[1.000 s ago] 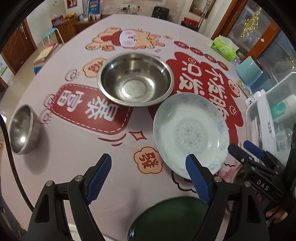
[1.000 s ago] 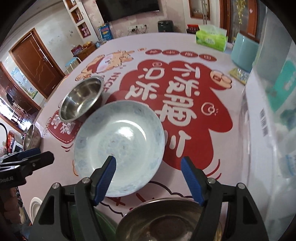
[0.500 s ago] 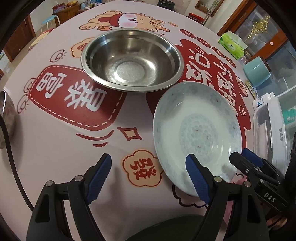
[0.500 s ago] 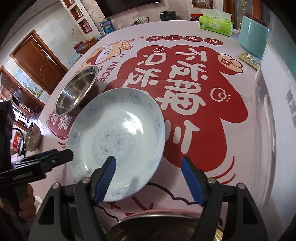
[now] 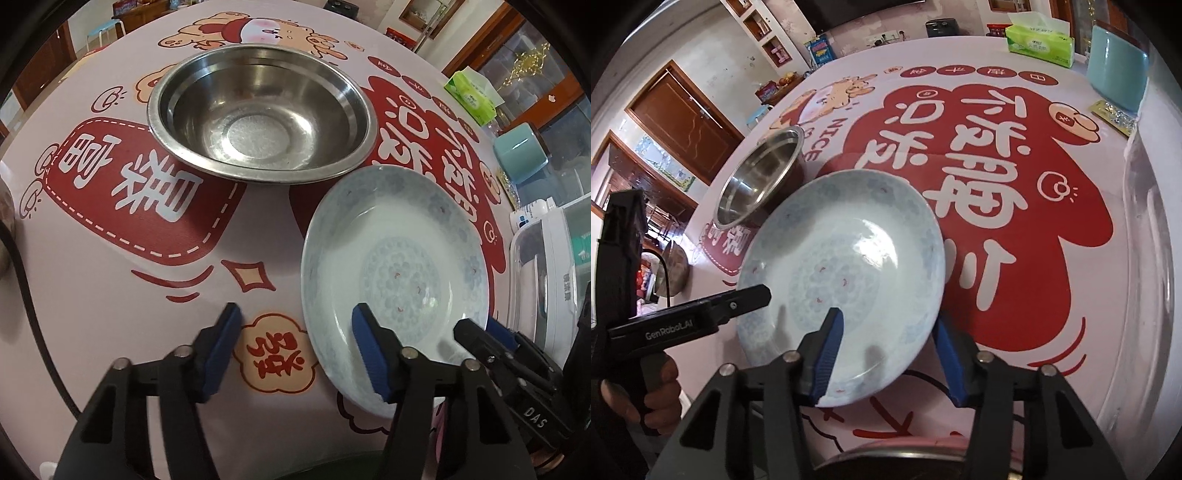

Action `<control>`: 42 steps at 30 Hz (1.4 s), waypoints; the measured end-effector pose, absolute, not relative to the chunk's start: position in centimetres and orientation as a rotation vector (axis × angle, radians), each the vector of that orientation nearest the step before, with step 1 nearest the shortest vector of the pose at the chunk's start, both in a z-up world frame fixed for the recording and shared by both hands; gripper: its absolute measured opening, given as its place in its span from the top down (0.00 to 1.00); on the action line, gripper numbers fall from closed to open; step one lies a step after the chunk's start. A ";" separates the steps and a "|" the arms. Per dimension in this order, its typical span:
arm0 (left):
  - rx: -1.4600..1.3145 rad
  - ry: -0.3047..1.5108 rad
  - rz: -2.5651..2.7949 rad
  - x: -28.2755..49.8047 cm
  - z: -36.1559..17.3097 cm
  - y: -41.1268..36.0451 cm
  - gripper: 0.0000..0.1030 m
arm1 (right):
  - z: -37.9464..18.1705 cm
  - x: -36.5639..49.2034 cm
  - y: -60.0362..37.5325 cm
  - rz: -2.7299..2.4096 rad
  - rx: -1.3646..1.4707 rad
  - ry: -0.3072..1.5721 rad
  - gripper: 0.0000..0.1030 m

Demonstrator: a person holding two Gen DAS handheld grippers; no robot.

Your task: Organize plates and bowls

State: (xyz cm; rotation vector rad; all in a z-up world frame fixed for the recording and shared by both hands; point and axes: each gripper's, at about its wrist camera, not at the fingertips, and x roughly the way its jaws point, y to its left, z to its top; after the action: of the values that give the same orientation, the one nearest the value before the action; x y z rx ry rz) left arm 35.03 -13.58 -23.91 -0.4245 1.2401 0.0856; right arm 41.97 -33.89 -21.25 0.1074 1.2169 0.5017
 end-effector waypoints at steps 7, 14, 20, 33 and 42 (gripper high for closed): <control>-0.435 1.218 0.076 35.4 -24.1 -13.7 0.57 | -21.7 42.2 -34.0 0.492 0.127 1.231 0.61; -0.422 1.216 0.035 35.9 -24.2 -14.4 0.70 | -21.8 42.3 -34.4 0.457 0.123 1.234 0.81; -0.387 1.221 0.031 36.0 -24.2 -15.0 0.78 | -22.0 42.2 -34.8 0.445 0.142 1.243 0.88; -0.333 1.259 0.000 34.5 -24.0 -15.3 0.78 | -21.7 41.5 -35.5 0.435 0.196 1.245 0.90; -0.329 1.252 -0.024 32.8 -22.8 -15.2 0.78 | -20.2 40.7 -35.9 0.428 0.214 1.211 0.91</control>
State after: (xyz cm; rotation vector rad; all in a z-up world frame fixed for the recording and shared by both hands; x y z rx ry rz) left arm 32.84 -15.25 -22.76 -0.3290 1.2524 -0.0244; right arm 40.70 -35.90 -20.16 0.2138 1.2106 0.4285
